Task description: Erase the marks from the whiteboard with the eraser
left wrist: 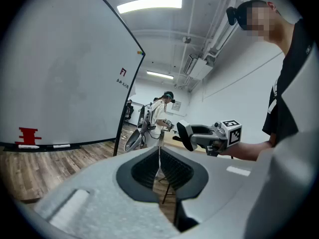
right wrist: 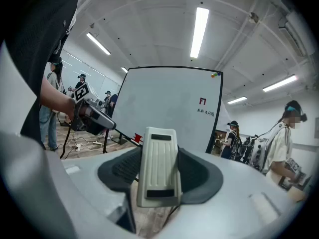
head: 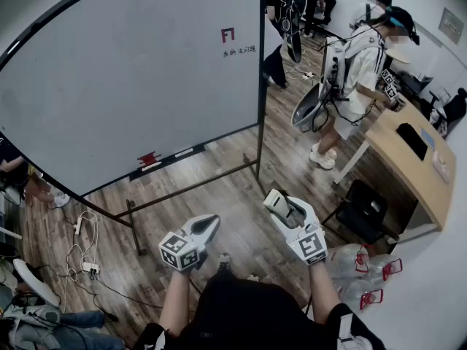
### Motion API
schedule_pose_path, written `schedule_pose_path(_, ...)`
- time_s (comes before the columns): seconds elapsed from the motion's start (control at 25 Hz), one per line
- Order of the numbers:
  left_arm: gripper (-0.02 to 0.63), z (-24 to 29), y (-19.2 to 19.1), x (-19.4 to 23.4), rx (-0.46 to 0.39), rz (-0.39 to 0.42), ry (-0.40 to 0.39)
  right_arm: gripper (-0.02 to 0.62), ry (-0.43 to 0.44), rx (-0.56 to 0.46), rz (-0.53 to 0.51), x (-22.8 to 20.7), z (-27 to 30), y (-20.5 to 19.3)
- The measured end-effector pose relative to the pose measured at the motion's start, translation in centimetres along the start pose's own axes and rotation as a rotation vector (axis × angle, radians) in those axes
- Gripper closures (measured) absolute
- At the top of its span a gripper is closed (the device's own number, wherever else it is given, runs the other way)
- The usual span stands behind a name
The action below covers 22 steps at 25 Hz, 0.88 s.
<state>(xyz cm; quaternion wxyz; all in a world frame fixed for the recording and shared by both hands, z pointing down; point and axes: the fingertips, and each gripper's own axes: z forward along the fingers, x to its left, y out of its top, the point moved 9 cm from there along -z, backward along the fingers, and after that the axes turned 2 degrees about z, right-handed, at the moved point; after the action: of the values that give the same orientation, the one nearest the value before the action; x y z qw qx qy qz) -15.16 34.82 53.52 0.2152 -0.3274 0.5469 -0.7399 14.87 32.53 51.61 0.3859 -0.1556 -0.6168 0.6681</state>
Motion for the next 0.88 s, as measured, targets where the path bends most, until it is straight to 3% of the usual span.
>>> schedule_pose_path(0.88, 0.589, 1.1, -0.2, -0.5, 0.034, -0.004, 0.024, 0.357, 0.023, 0.008, 0.019, -1.2, 0.2, -1.3)
